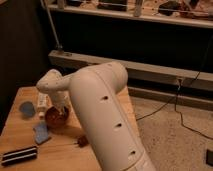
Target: Drag the ceramic bowl in a circle
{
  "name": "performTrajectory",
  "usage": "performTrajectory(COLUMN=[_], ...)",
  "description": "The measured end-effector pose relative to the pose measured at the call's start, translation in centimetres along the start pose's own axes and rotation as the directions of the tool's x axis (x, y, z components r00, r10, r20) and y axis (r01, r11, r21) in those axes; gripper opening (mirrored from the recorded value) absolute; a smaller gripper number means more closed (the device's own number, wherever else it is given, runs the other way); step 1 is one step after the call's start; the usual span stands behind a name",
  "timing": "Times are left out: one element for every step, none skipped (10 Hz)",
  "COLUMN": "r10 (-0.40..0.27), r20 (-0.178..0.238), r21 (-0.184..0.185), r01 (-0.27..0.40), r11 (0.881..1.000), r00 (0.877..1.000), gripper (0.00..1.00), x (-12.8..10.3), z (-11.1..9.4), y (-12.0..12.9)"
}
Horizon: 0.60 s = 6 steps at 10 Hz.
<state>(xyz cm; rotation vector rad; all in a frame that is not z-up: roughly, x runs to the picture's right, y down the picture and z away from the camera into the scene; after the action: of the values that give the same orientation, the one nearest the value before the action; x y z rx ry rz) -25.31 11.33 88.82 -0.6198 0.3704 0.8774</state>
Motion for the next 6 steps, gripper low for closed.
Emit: performTrajectory(r10=[0.021,0.039,0.067,0.103,0.145,0.178], r20=[0.024,0.035,0.042,0.044,0.041,0.035], r21=[-0.001,0.004,0.021,0.050,0.082,0.108], r01=[-0.021,-0.040,-0.068,-0.105,-0.148,-0.181], r11=[1.000,0.999,0.997,0.993,0.986,0.978], r00=[0.999,0.999,0.997,0.994,0.989,0.983], gripper=[0.00,0.00,0.00,0.00,0.00,0.00], x=[-2.2,-3.2,-3.7,-3.8,-3.2,-2.4], z=[-0.3,-0.6,-1.0,-1.3,-1.5,-1.5], y=[-1.3,-2.5,-4.5,-7.3,-10.1,-12.2])
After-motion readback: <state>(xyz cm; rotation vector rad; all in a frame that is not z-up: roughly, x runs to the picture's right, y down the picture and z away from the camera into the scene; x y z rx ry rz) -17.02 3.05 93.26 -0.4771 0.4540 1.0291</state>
